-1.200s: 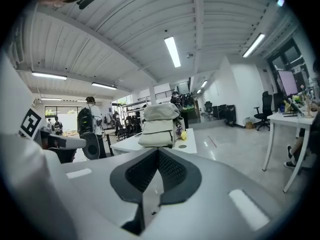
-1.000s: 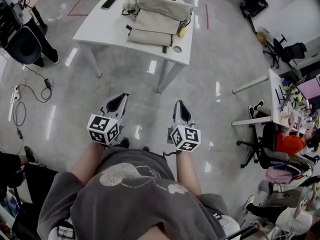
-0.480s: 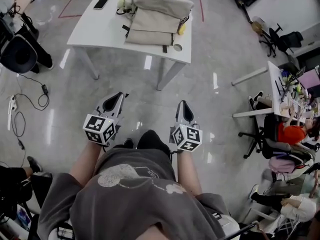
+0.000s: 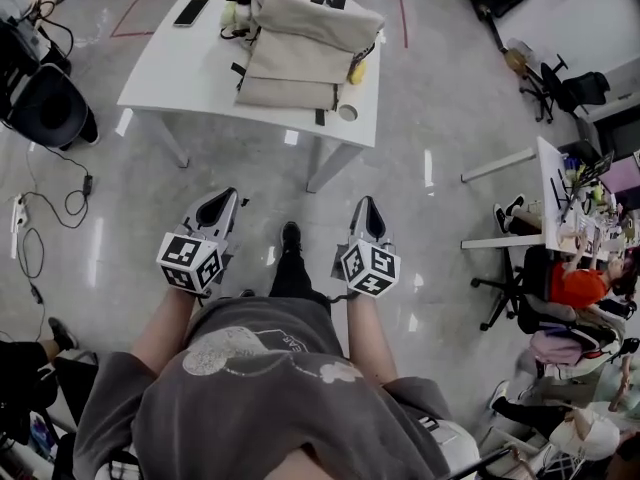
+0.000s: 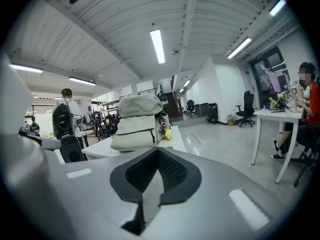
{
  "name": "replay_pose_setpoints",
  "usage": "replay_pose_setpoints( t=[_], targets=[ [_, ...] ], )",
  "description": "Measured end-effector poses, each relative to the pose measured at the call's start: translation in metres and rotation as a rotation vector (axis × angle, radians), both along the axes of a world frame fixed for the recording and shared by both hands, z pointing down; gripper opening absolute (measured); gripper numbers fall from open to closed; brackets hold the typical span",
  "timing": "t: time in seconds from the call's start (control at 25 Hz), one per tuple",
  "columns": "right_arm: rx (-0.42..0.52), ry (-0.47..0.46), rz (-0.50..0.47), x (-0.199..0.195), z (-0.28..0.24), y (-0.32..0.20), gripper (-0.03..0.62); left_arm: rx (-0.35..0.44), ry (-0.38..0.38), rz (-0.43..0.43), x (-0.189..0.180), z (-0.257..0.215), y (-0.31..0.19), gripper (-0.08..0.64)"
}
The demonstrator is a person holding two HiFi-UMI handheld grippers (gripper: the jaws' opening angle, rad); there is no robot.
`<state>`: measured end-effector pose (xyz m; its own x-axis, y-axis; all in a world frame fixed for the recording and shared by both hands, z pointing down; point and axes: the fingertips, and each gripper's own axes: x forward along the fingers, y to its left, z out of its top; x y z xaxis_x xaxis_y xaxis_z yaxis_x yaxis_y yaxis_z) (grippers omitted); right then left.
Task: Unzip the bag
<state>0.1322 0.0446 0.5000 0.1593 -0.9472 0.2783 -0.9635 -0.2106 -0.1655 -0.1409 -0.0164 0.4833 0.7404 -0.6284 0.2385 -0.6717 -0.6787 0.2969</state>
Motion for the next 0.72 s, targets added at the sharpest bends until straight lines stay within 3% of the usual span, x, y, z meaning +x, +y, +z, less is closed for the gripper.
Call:
replay_pose_setpoints(
  t=[0.48,0.72],
  targets=[
    [0.023,-0.031,-0.148,0.062,-0.002,-0.138,0.000,0.033,-0.028,-0.014,0.097,-0.015,-0.096,0.006],
    [0.019,-0.039,-0.221,0.090,-0.003,-0.200,0.000,0.006,-0.045,-0.027,0.147,-0.011,-0.143,0.008]
  ],
)
